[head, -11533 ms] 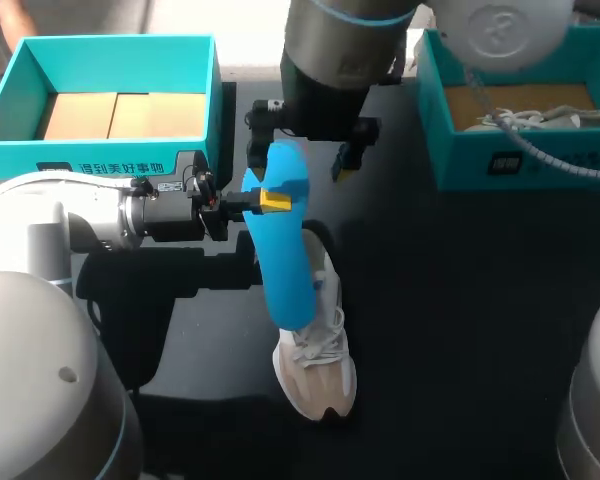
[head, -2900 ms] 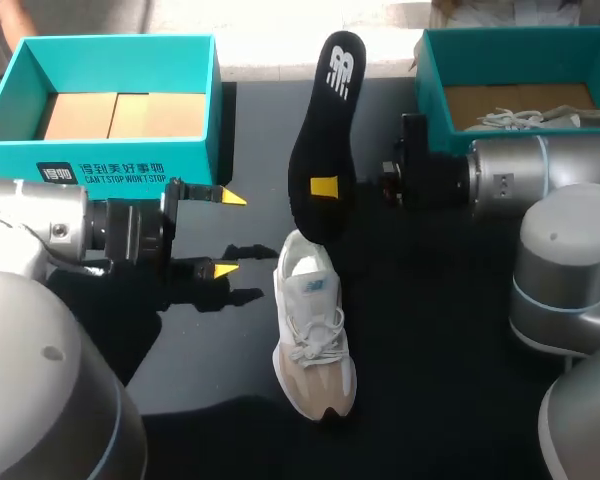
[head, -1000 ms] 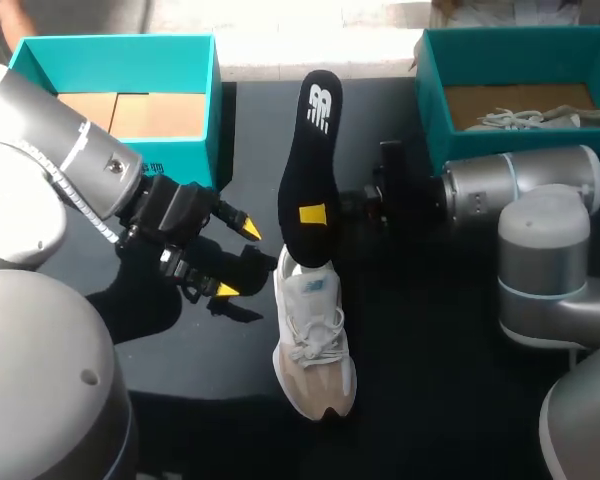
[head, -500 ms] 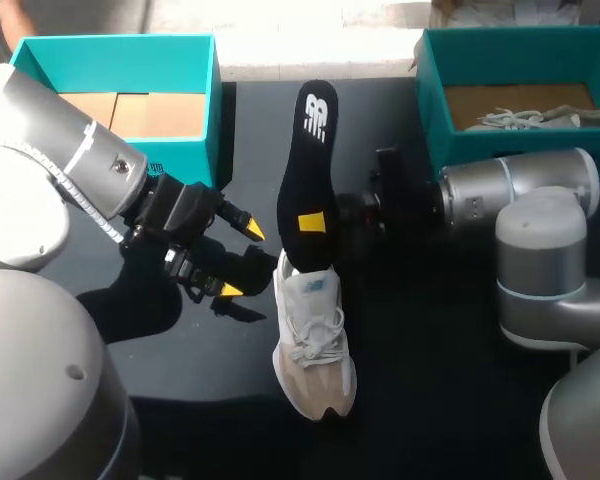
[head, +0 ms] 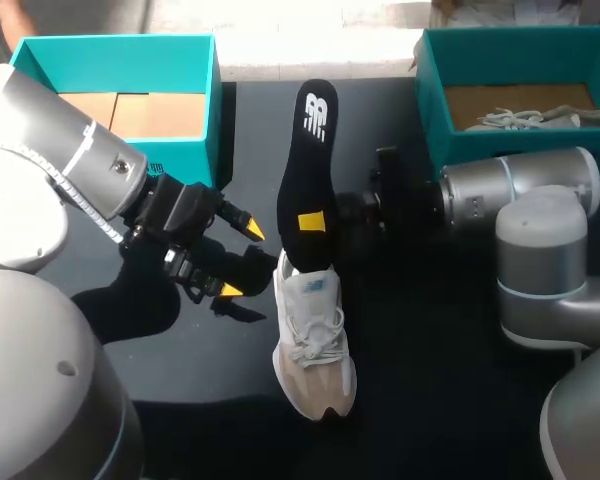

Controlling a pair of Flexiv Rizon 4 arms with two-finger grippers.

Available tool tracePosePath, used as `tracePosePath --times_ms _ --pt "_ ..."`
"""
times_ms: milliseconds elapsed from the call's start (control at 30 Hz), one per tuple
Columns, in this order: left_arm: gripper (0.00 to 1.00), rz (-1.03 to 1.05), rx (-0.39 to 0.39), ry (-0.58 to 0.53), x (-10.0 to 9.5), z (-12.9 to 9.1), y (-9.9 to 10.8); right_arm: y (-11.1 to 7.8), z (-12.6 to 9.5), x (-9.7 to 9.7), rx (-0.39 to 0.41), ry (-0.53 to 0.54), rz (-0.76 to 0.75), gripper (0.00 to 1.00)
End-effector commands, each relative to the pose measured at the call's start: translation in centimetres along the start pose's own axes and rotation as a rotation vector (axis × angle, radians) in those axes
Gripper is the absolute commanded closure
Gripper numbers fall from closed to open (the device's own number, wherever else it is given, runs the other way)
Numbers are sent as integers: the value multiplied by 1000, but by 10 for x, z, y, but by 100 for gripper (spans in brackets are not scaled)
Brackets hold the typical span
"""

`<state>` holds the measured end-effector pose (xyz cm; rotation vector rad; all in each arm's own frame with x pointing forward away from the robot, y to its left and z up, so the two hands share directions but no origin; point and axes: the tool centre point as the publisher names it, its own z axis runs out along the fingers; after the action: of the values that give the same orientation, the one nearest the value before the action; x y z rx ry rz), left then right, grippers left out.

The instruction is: Take the shoe out of the shoebox, open the shoe tongue, remove and reinsert the insole, then place the shoe into the shoebox

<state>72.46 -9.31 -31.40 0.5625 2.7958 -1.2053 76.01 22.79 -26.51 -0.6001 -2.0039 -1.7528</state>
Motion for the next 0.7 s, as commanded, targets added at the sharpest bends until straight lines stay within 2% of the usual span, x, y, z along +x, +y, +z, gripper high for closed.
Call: tracePosePath --times_ms 33,200,400,700 --pt "0 0 -4 2 0 0 0 0 2 0 2 -2 0 100" --pt "0 4 -13 -7 -1 0 -2 0 2 0 2 -2 0 100" --pt "0 -19 -35 14 -9 12 -3 0 2 0 2 -2 0 100" --pt "0 -57 -73 11 -21 42 11 0 2 0 2 -2 0 100"
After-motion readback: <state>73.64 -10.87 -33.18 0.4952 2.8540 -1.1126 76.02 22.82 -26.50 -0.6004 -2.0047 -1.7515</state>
